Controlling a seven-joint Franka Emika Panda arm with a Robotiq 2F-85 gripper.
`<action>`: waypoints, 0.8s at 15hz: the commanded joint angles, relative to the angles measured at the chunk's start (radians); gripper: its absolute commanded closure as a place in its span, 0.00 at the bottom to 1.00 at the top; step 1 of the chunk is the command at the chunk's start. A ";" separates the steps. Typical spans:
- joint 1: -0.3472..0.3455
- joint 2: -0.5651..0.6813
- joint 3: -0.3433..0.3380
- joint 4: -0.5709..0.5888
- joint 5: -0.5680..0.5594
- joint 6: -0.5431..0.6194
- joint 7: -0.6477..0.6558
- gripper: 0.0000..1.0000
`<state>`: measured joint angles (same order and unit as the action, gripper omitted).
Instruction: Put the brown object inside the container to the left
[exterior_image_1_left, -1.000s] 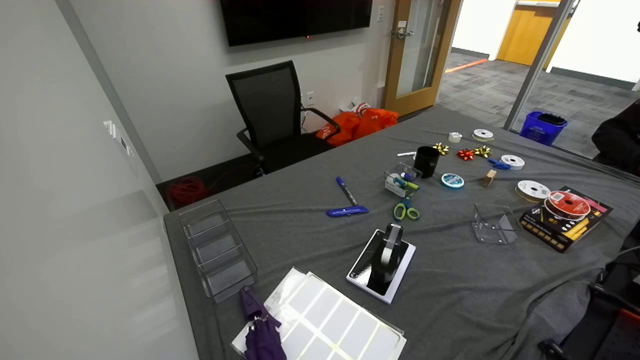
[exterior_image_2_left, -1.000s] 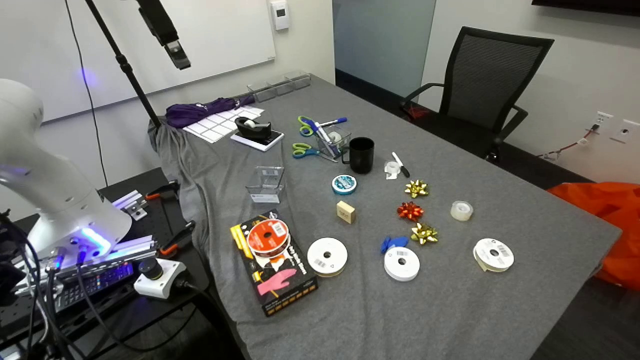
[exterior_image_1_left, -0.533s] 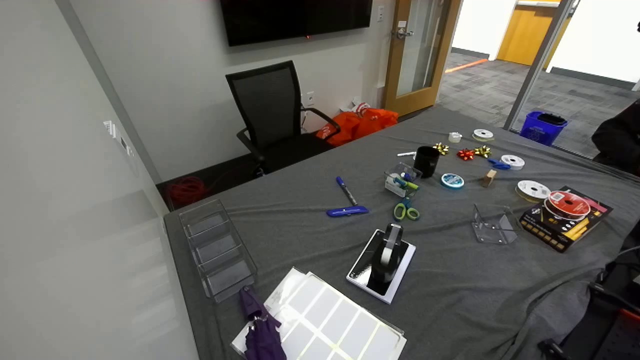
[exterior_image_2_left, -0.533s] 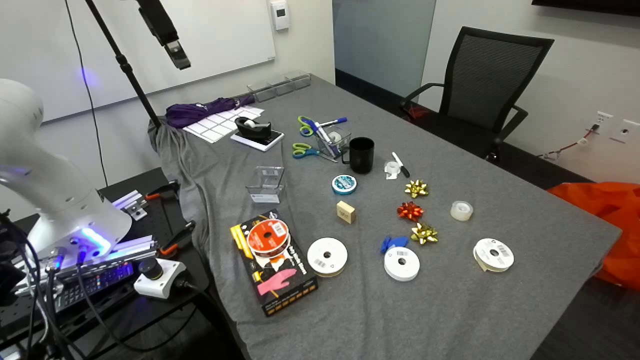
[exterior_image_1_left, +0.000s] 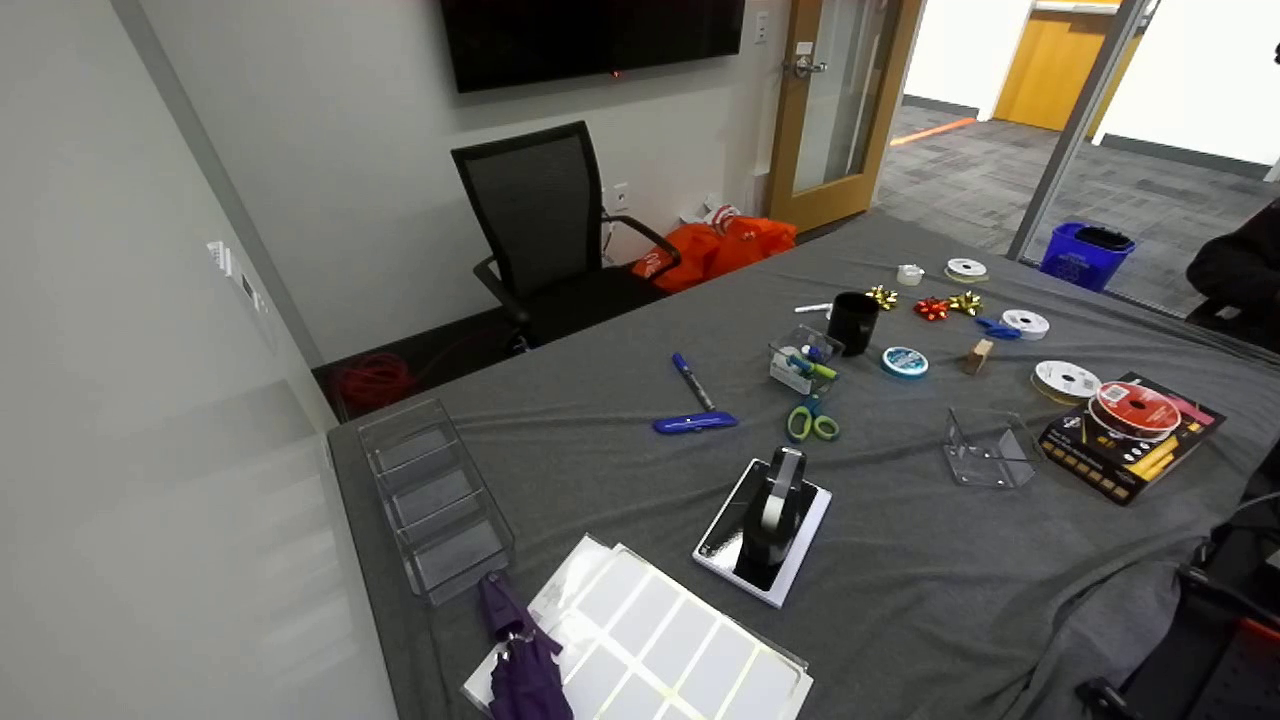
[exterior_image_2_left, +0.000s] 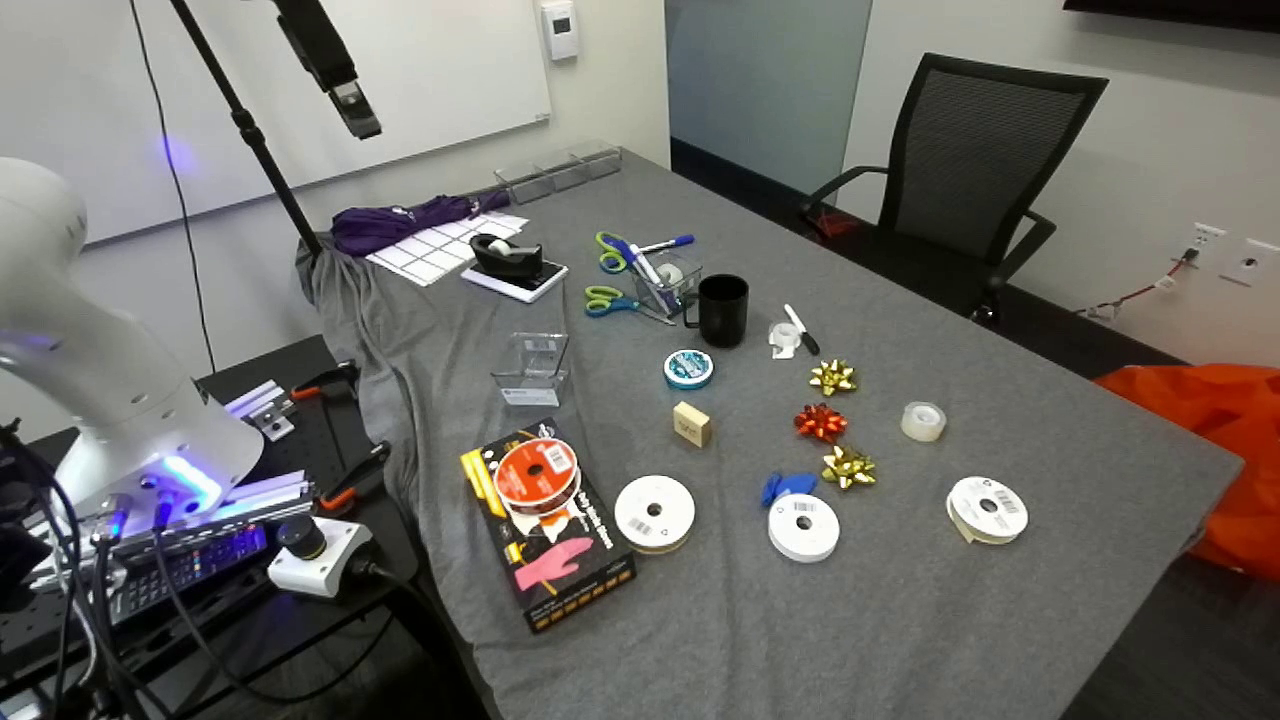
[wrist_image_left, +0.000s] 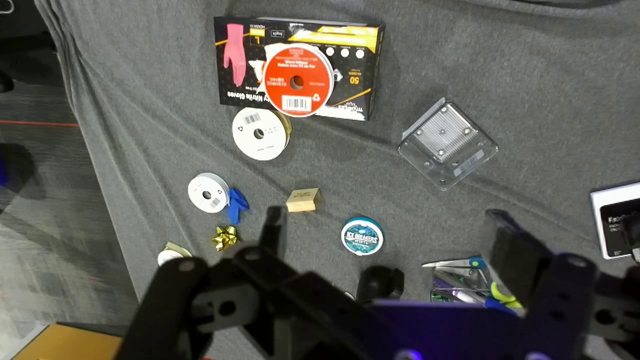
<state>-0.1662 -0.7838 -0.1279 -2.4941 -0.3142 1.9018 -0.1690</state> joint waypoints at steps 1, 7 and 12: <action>0.011 0.000 -0.007 0.004 -0.006 -0.006 0.006 0.00; 0.011 0.008 -0.009 0.013 0.057 0.010 0.087 0.00; -0.024 0.218 0.000 0.131 0.077 0.093 0.266 0.00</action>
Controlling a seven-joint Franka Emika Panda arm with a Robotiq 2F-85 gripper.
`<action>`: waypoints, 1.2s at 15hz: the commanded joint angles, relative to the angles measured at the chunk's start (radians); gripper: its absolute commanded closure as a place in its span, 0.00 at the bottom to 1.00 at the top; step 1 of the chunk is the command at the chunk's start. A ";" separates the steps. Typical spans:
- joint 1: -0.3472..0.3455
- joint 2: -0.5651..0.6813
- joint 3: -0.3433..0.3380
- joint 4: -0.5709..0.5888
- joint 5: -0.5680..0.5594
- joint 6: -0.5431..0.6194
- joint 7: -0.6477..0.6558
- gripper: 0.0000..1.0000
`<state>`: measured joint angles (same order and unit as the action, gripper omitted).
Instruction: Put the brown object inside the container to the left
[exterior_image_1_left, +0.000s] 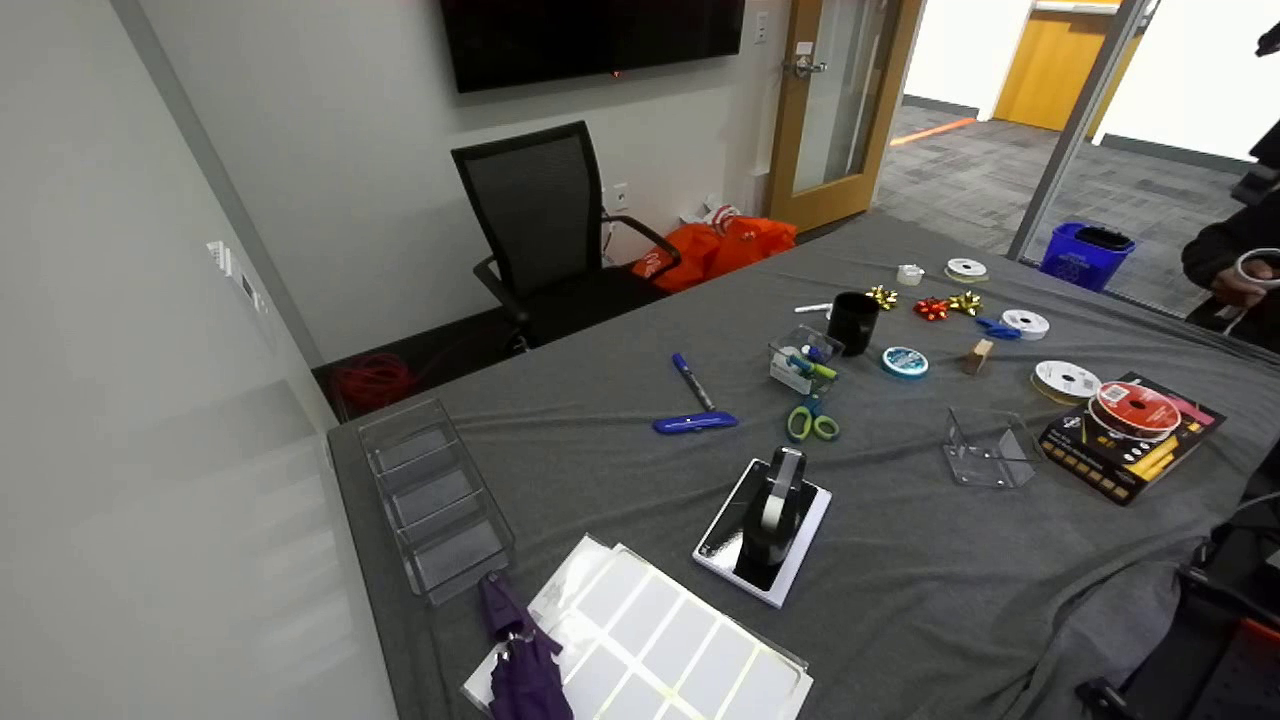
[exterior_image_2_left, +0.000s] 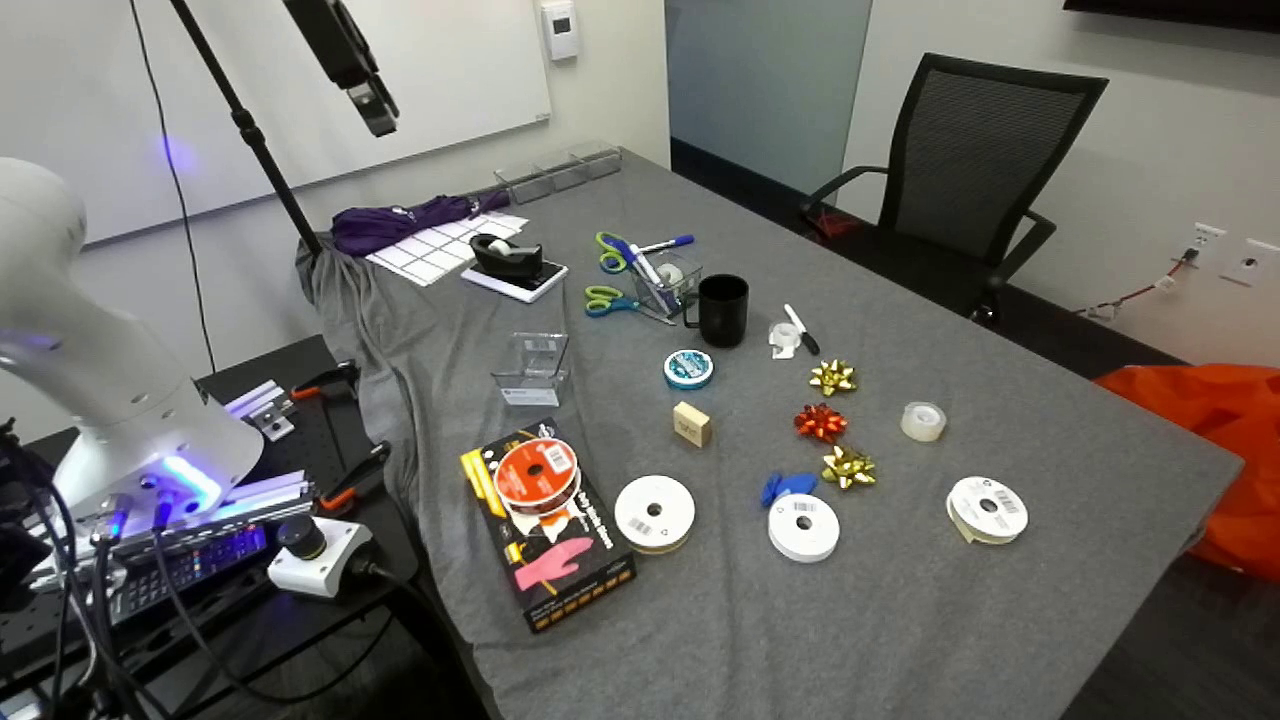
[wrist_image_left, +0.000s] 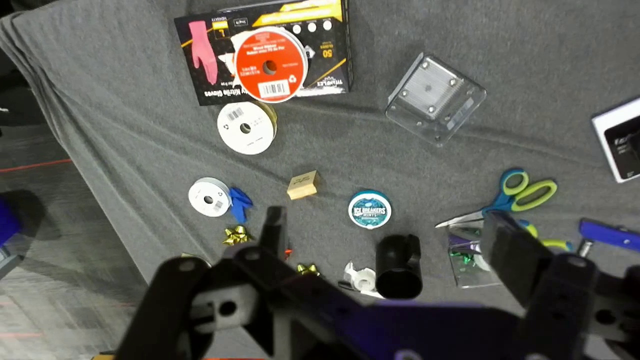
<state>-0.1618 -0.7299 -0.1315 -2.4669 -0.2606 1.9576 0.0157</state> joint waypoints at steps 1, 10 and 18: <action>-0.035 0.201 0.009 0.129 0.023 0.045 0.119 0.00; -0.017 0.494 -0.028 0.329 0.273 0.126 0.347 0.00; -0.024 0.522 -0.038 0.326 0.446 0.211 0.292 0.00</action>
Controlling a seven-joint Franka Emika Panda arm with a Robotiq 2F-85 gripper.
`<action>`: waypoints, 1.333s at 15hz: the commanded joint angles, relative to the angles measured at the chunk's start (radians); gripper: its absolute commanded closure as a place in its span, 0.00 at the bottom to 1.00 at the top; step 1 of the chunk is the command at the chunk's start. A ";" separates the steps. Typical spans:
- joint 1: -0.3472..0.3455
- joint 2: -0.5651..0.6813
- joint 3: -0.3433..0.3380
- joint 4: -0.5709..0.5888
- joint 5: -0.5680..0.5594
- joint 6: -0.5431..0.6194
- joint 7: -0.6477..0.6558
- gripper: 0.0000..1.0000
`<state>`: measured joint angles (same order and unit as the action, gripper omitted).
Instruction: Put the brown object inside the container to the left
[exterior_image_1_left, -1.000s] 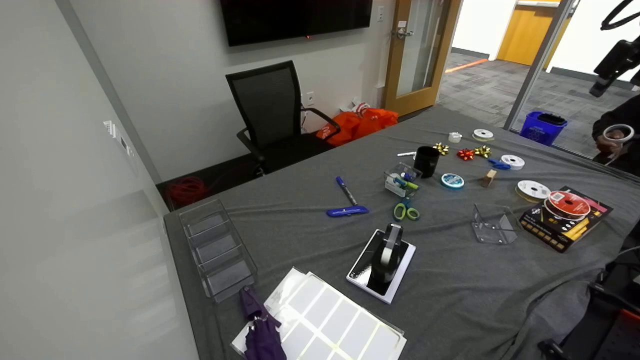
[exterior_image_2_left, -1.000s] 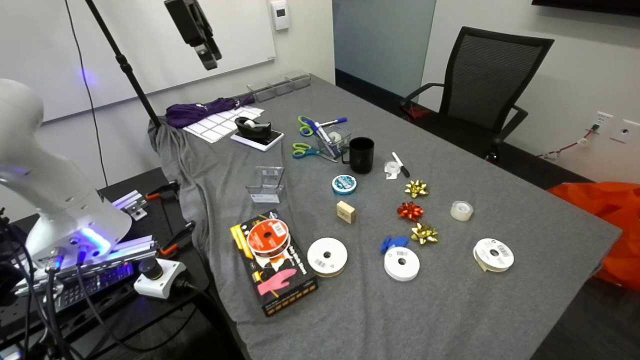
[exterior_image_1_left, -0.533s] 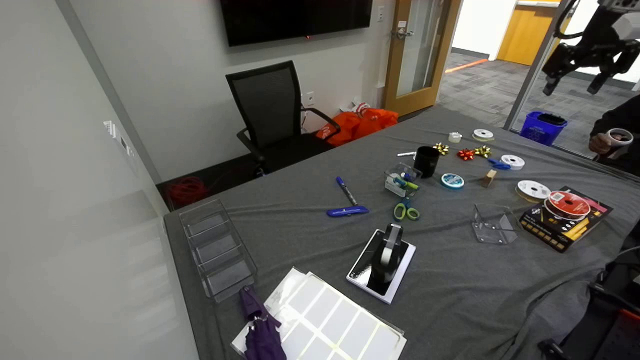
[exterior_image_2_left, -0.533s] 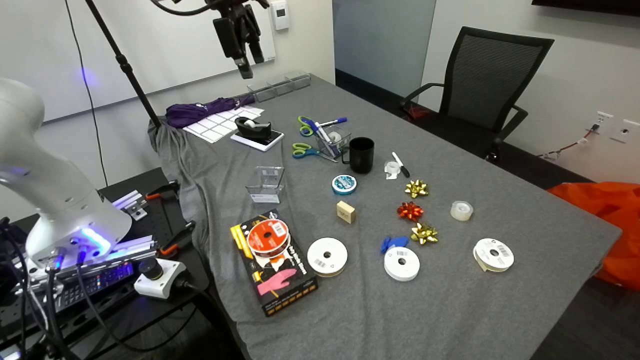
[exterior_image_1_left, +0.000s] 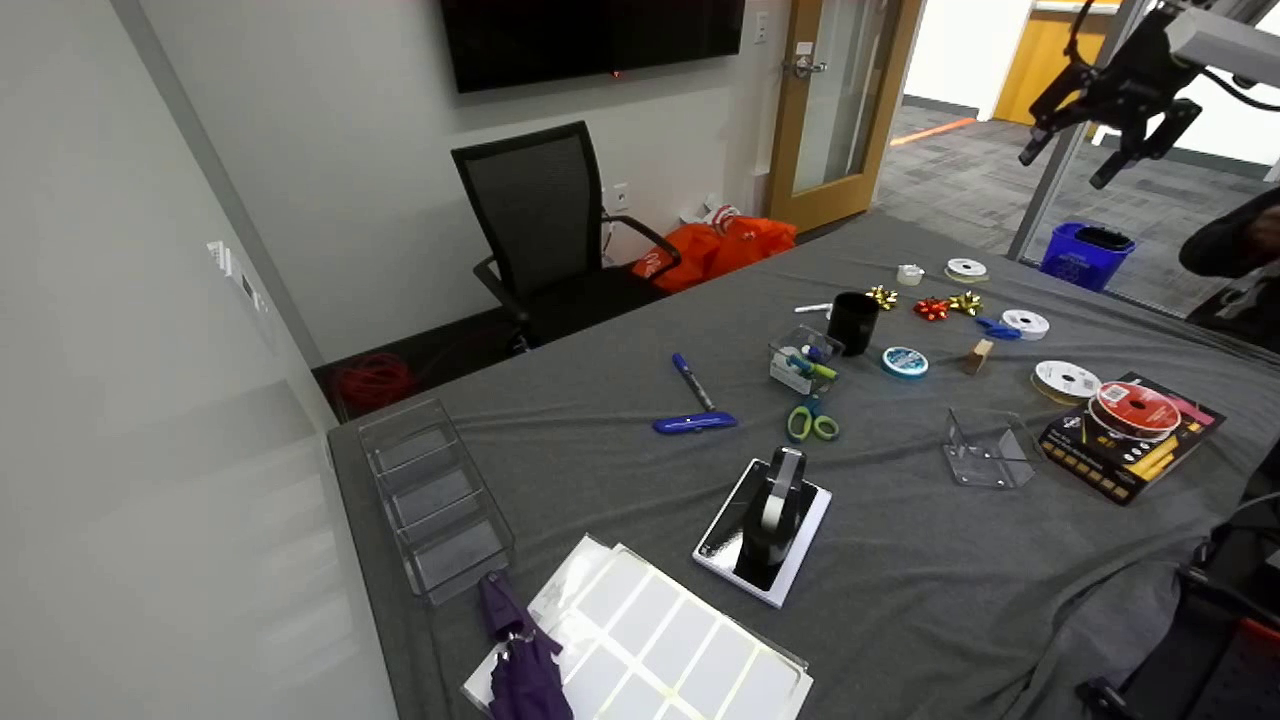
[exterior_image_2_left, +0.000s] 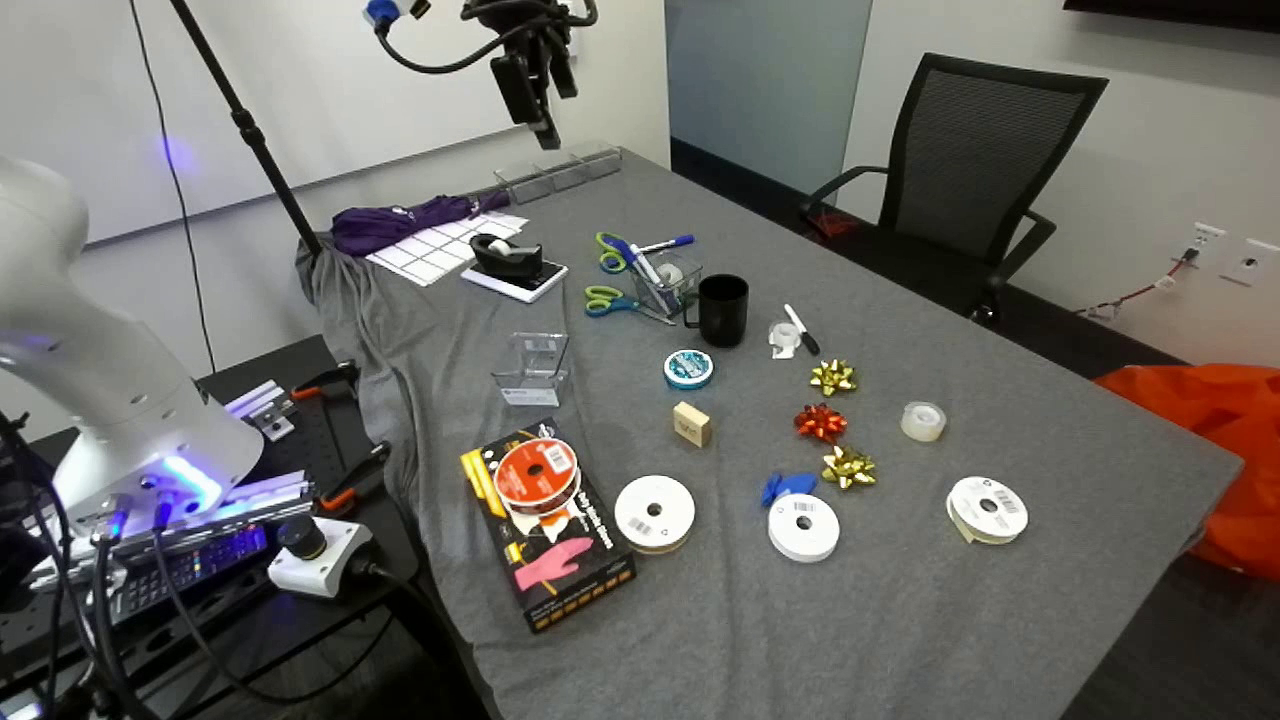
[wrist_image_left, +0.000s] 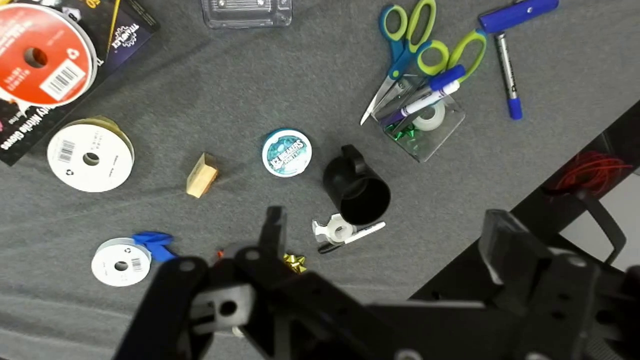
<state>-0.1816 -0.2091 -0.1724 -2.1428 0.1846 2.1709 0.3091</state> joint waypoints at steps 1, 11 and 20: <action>-0.004 0.000 0.004 0.002 0.001 -0.002 -0.001 0.00; -0.042 0.202 -0.026 0.054 -0.066 0.072 0.123 0.00; -0.055 0.523 -0.072 0.157 0.045 0.219 0.218 0.00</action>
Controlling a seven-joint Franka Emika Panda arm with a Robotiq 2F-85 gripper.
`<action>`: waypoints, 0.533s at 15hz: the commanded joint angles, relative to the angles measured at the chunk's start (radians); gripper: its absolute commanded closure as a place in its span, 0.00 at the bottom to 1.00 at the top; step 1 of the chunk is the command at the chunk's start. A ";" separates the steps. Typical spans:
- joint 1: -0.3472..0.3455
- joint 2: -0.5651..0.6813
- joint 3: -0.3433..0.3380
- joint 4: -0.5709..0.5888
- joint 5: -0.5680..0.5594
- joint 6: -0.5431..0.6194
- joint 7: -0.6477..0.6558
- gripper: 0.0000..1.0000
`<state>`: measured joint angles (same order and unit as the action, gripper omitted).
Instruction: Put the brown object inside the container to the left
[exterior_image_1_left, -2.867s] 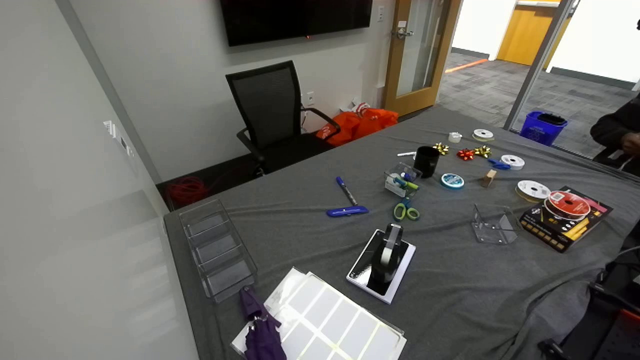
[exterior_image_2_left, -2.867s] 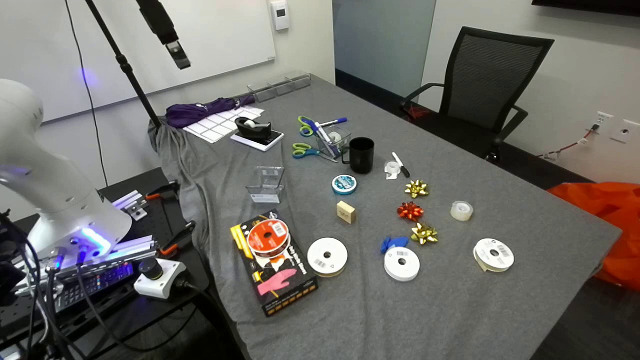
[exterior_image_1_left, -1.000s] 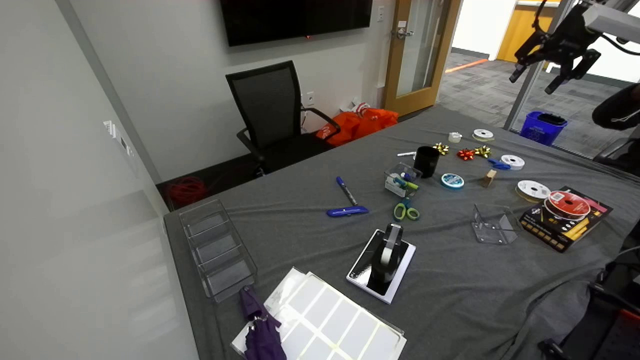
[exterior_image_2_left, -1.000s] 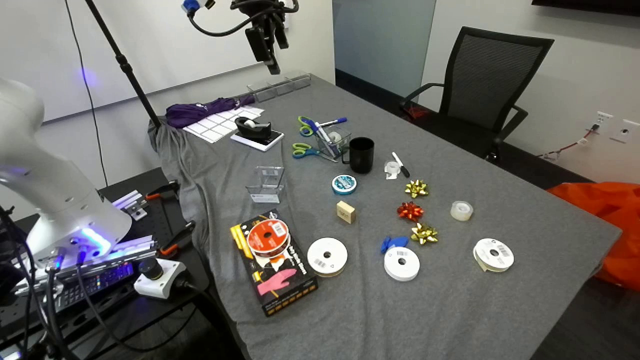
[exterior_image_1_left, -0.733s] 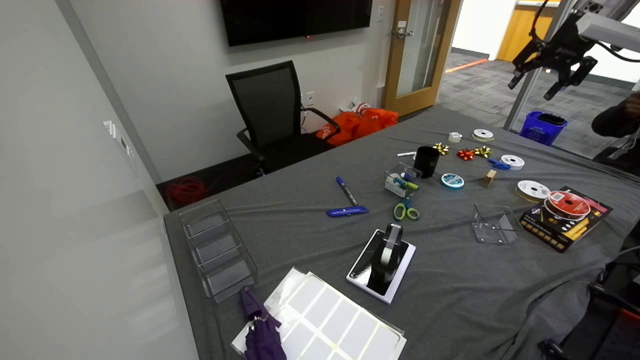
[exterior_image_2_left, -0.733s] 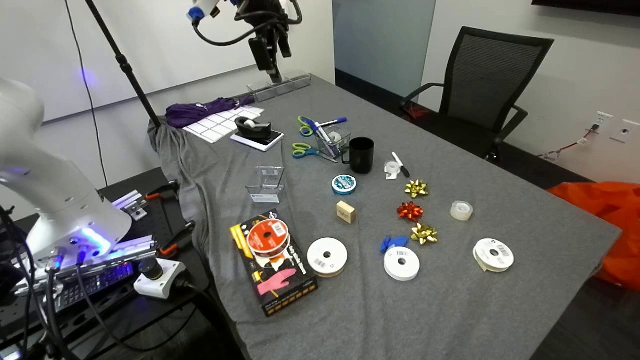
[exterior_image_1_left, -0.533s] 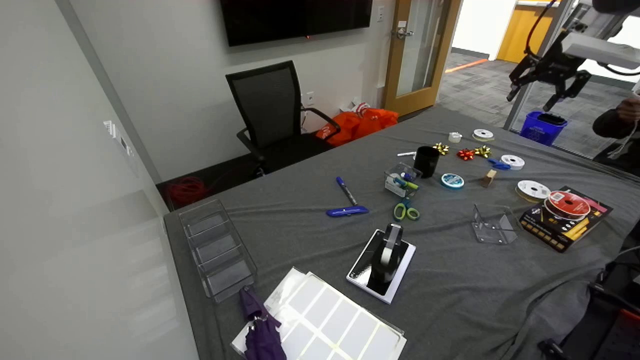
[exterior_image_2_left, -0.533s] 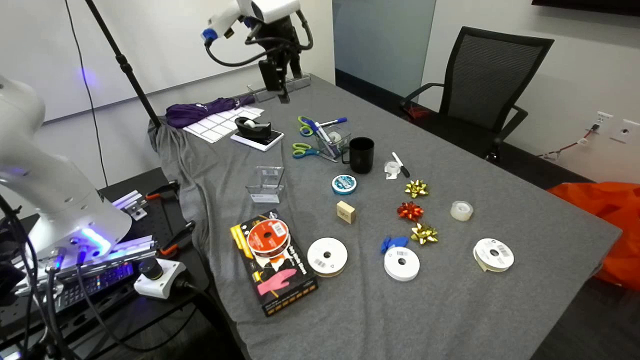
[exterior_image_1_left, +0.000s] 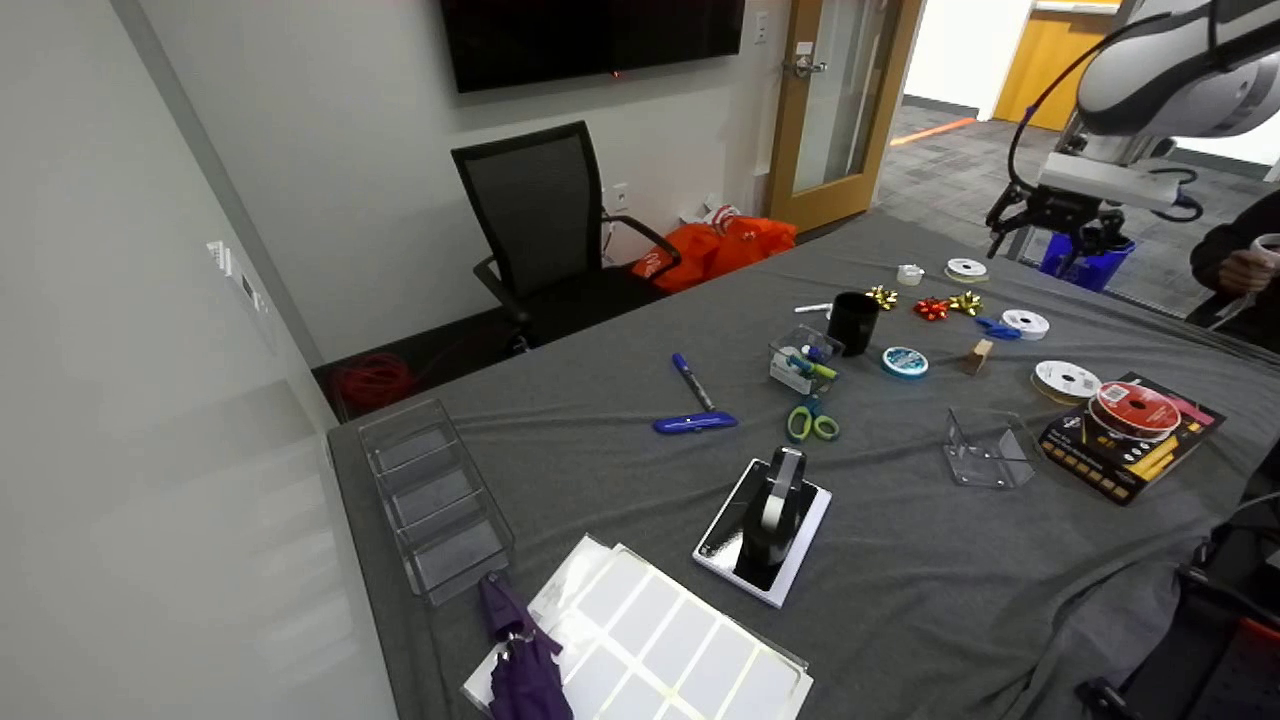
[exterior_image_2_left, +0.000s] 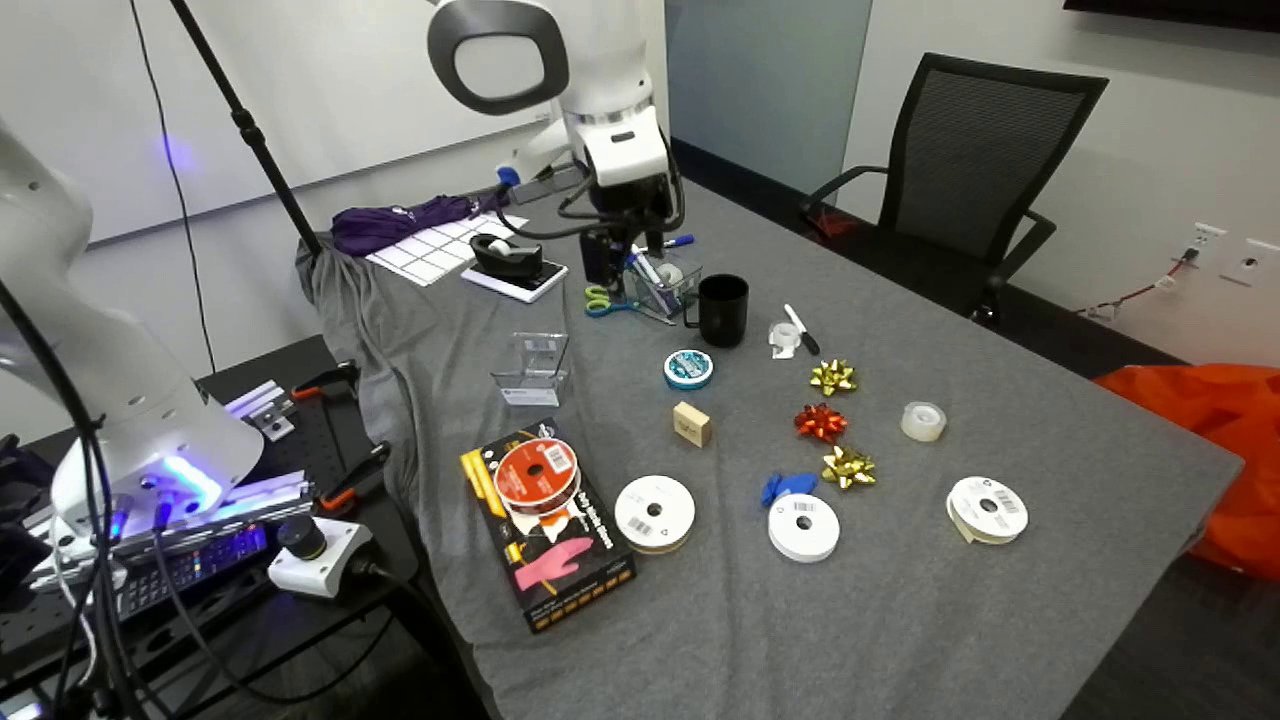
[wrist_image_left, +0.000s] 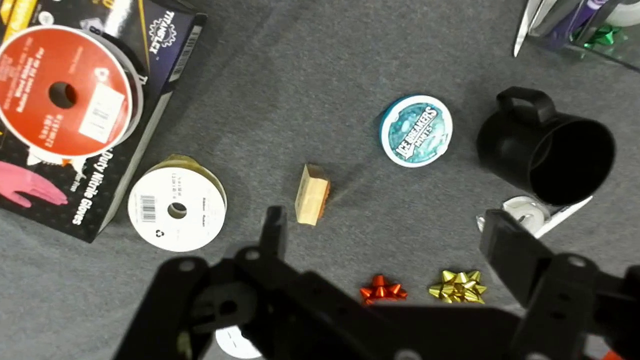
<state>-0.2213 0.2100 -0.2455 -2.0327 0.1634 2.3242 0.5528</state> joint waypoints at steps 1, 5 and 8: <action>-0.017 0.134 0.000 0.054 0.082 0.098 -0.032 0.00; -0.029 0.252 0.006 0.098 0.134 0.200 -0.051 0.00; -0.026 0.320 -0.008 0.140 0.114 0.242 -0.064 0.00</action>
<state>-0.2342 0.4598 -0.2495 -1.9527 0.2757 2.5279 0.5295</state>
